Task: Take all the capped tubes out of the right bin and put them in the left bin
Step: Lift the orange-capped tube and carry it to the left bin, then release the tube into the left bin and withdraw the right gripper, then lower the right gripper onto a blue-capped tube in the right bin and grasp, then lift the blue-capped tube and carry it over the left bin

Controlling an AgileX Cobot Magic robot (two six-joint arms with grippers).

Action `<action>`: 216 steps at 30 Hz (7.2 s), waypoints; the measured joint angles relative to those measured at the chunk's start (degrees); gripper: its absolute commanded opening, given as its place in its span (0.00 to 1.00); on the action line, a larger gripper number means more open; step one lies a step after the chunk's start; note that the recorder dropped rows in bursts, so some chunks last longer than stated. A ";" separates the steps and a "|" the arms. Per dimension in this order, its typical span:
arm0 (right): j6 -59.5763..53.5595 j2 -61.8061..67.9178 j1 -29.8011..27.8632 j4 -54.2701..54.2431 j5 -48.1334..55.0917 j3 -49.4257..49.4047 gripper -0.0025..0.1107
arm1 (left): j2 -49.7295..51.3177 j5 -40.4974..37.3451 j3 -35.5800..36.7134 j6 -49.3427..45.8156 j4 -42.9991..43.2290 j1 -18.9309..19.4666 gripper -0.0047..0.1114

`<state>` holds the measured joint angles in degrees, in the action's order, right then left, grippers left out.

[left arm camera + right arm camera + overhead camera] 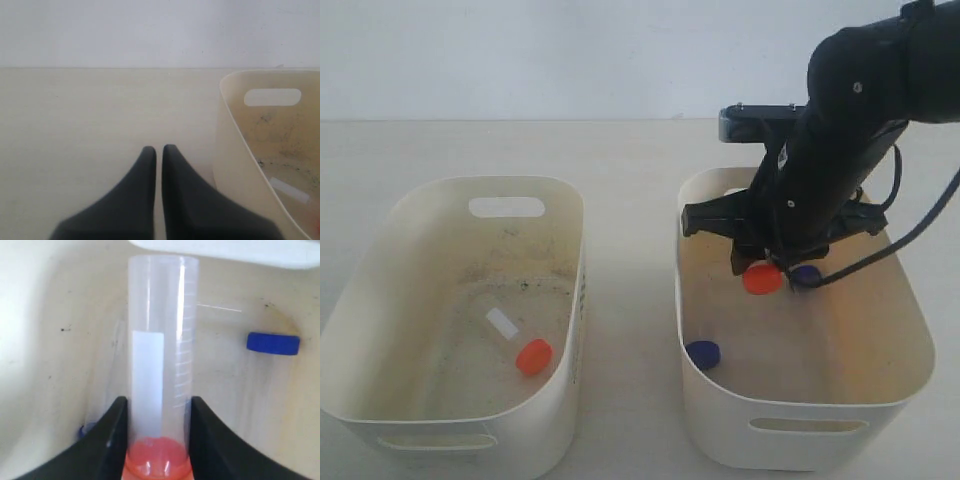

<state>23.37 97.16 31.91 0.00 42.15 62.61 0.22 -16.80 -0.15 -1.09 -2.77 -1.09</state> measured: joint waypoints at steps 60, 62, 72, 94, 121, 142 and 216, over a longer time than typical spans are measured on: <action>-3.17 -12.18 8.33 -7.50 -12.87 4.19 0.03 | 0.00 0.00 0.00 0.00 0.00 0.00 0.08; -3.17 -12.19 5.43 -5.92 -7.68 4.19 0.03 | 0.00 0.00 0.00 0.00 0.00 0.00 0.08; 5.67 -10.17 3.08 5.40 -0.66 -0.20 0.03 | 0.00 0.00 0.00 0.00 0.00 0.00 0.08; 7.84 3.21 2.20 2.36 1.96 -0.81 0.03 | 0.00 0.00 0.00 0.00 0.00 0.00 0.08; 15.80 8.84 2.30 12.25 3.41 -0.93 0.76 | 0.00 0.00 0.00 0.00 0.00 0.00 0.08; 20.84 8.96 2.82 21.48 3.37 -0.72 0.76 | 0.00 0.00 0.00 0.00 0.00 0.00 0.08; 1.53 -6.80 18.10 -3.01 -21.01 9.75 0.02 | 0.00 0.00 0.00 0.00 0.00 0.00 0.08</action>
<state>24.90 90.36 50.00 -3.01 21.15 72.37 0.22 -16.80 -0.15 -1.09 -2.77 -1.09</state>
